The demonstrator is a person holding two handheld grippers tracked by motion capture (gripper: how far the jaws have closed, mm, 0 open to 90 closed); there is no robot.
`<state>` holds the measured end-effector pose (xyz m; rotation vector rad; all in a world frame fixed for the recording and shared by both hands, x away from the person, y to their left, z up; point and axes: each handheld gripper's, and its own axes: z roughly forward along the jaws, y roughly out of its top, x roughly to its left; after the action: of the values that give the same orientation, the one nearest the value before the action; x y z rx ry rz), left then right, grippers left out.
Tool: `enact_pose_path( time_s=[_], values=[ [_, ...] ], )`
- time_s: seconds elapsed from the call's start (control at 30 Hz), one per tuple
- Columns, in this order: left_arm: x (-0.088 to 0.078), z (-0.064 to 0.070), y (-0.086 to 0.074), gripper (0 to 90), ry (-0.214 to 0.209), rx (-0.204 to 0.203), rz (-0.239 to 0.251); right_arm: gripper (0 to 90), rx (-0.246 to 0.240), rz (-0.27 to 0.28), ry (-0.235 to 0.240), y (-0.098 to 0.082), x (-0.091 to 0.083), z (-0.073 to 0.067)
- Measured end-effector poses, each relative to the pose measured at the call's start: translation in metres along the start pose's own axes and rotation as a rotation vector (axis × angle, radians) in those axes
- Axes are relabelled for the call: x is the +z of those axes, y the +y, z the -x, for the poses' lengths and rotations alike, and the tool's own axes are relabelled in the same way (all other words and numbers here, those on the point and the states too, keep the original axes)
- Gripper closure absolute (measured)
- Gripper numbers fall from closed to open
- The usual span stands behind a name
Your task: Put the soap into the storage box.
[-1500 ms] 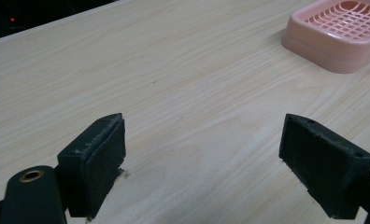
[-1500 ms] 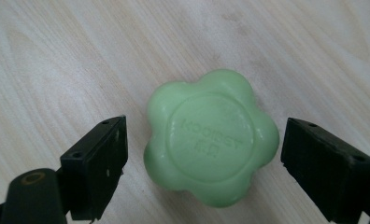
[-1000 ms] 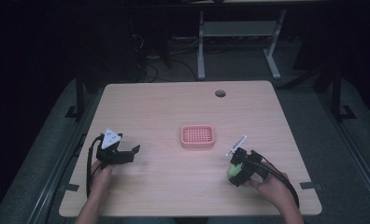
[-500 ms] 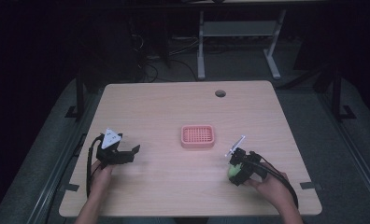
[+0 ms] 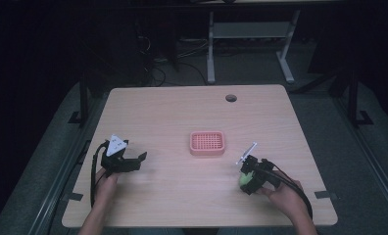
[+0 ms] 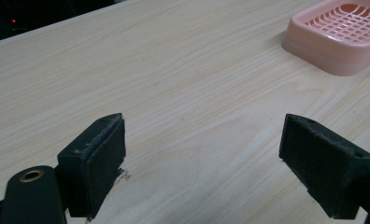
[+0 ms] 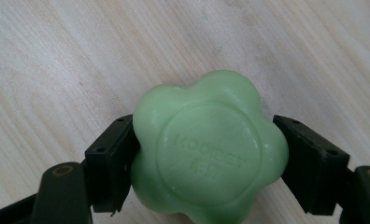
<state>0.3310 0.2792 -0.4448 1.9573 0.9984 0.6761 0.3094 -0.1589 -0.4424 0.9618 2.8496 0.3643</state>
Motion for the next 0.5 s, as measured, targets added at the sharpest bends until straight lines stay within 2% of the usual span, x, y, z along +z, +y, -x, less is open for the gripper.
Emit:
enact_pose_path(
  time_s=[0.5],
  values=[
    [-0.0006, -0.0002, 0.0001, 14.4, 0.001, 0.001, 0.003, 25.9, -0.036, 0.04, 0.002, 0.0003, -0.0077, -0.0015]
  ],
)
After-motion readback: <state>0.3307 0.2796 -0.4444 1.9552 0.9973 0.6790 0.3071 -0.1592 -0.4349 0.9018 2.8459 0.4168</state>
